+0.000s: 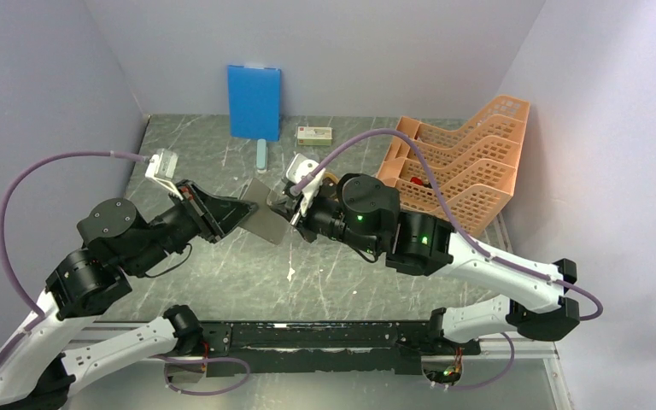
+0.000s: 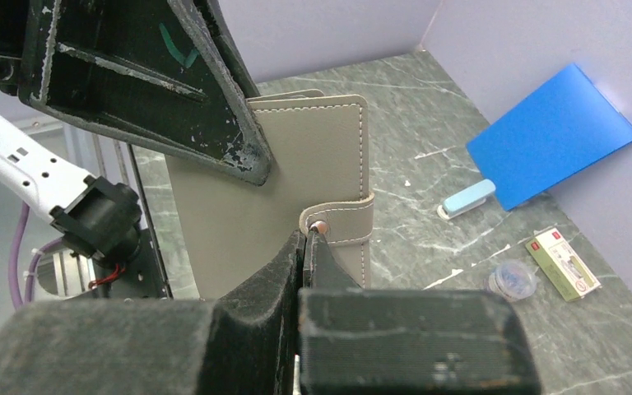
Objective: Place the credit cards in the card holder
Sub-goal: Close the card holder.
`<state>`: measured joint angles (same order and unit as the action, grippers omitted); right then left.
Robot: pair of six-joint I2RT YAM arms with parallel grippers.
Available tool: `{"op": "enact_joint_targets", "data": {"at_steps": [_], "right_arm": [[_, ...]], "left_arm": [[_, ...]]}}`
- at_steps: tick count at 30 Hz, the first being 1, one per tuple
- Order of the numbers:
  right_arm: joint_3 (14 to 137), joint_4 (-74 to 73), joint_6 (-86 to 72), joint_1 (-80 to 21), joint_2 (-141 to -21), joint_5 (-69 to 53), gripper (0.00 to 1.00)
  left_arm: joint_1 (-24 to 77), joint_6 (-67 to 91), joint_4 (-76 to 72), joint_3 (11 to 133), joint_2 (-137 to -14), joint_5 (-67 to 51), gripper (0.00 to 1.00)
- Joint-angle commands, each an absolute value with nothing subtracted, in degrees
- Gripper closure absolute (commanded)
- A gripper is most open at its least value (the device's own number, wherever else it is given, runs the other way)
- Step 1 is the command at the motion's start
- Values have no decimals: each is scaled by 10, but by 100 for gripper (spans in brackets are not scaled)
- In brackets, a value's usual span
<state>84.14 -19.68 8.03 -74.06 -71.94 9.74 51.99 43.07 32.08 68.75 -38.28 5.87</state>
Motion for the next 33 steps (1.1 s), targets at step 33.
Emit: {"op": "enact_joint_targets", "data": {"at_steps": [33], "right_arm": [[953, -317, 80, -760, -834, 42, 100]], "left_arm": [[525, 468, 8, 689, -408, -291, 95]]}}
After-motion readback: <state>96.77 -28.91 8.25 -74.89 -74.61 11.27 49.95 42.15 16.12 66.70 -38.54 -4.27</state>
